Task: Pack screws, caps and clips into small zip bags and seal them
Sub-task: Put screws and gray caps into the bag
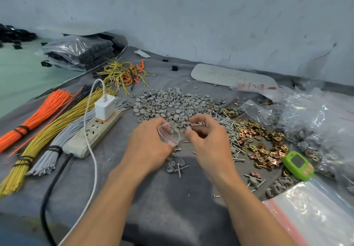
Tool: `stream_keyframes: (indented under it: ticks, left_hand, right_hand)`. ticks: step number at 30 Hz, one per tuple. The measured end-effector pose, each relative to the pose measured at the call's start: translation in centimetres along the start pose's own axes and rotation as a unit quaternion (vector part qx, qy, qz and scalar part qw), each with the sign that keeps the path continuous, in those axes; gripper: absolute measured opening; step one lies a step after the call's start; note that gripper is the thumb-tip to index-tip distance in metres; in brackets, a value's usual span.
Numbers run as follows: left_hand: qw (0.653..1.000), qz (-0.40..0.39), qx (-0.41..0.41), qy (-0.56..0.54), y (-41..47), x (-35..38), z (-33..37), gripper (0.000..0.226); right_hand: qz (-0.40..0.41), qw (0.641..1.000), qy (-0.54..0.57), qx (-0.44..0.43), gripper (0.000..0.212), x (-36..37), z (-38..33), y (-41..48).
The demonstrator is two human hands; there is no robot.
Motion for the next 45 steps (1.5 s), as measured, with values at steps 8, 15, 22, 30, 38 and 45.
stream_keyframes:
  ticks: [8,15,22,30,38,45]
  left_hand:
    - [0.997,-0.062,0.011,-0.051,-0.6,1.2,1.4,0.029]
    - [0.995,-0.065,0.000,-0.079,-0.6,1.1,1.2,0.035]
    - [0.992,-0.013,-0.031,-0.119,-0.1,0.0,0.2,0.028]
    - [0.987,0.090,-0.058,-0.120,0.0,-2.2,-0.8,0.031]
    - [0.998,-0.008,-0.036,-0.043,-0.1,-1.0,-0.7,0.040]
    - [0.996,-0.081,0.009,0.024,-0.5,0.8,0.3,0.049]
  right_hand:
    - [-0.063,0.997,0.002,-0.034,0.022,0.5,-1.7,-0.7]
    - [-0.078,0.990,-0.098,-0.070,0.033,1.8,-2.1,-0.1]
    - [-0.059,0.998,0.014,-0.036,0.024,1.5,-1.9,-0.1]
    - [-0.177,0.927,-0.329,0.025,0.022,-0.1,0.0,-0.8]
    - [-0.216,0.913,-0.346,0.021,0.017,1.3,0.4,-0.6]
    - [-0.051,0.966,-0.254,-0.016,0.021,-0.5,0.3,-0.5]
Point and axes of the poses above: each hand's wrist, its own y-axis towards the middle knuckle, its own x-axis out of the palm, z = x × y, the point moved 4 cm from there along y, towards the middle knuckle, and after that the axes turned 6 degrees about -y, right-handed, at the moved point
